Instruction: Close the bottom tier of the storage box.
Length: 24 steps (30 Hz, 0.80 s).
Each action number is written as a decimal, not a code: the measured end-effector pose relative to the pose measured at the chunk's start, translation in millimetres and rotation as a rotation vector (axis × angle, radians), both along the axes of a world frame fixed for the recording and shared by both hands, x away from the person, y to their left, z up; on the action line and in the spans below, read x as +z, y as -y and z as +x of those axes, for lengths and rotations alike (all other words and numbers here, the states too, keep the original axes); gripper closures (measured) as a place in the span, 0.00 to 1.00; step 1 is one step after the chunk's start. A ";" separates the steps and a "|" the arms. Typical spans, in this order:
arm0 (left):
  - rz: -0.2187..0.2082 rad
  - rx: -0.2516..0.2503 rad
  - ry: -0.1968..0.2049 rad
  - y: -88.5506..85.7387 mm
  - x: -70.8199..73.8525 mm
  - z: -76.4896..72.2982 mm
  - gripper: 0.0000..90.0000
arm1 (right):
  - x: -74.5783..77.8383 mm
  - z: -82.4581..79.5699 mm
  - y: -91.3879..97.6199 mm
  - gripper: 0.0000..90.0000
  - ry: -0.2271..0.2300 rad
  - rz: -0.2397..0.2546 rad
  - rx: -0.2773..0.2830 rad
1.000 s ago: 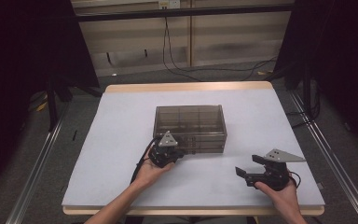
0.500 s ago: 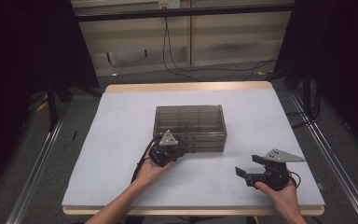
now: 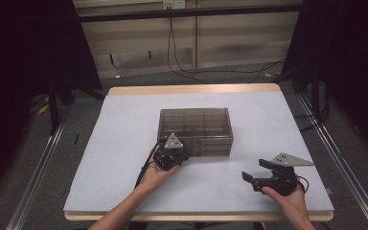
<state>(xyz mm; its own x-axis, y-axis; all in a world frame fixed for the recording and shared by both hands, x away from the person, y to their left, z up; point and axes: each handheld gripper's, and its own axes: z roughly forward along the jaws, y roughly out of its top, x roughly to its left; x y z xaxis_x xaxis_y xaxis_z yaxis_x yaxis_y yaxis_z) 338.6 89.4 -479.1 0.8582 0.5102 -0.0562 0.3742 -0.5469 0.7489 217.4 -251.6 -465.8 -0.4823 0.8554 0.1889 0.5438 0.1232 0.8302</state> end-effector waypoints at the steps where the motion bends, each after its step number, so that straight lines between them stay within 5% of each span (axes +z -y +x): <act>1: 0.000 0.002 -0.003 -0.2 0.0 -0.1 1.00 | 0.0 0.0 0.0 0.16 0.000 0.000 0.001; 12: -0.010 -0.059 -0.009 -1.0 7.7 -13.5 0.87 | 0.5 -0.6 2.0 0.16 0.005 0.005 -0.004; 24: -0.043 -0.100 -0.007 -19.7 34.3 -28.4 0.70 | 0.5 -0.4 2.3 0.16 0.004 0.007 -0.001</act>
<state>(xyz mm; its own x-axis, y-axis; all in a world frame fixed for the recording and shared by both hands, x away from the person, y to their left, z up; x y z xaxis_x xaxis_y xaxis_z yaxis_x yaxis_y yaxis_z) 310.3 109.1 -444.8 0.9042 0.4193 -0.0819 0.3245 -0.5494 0.7699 217.0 -253.9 -465.3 -0.4820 0.8546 0.1934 0.5406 0.1164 0.8332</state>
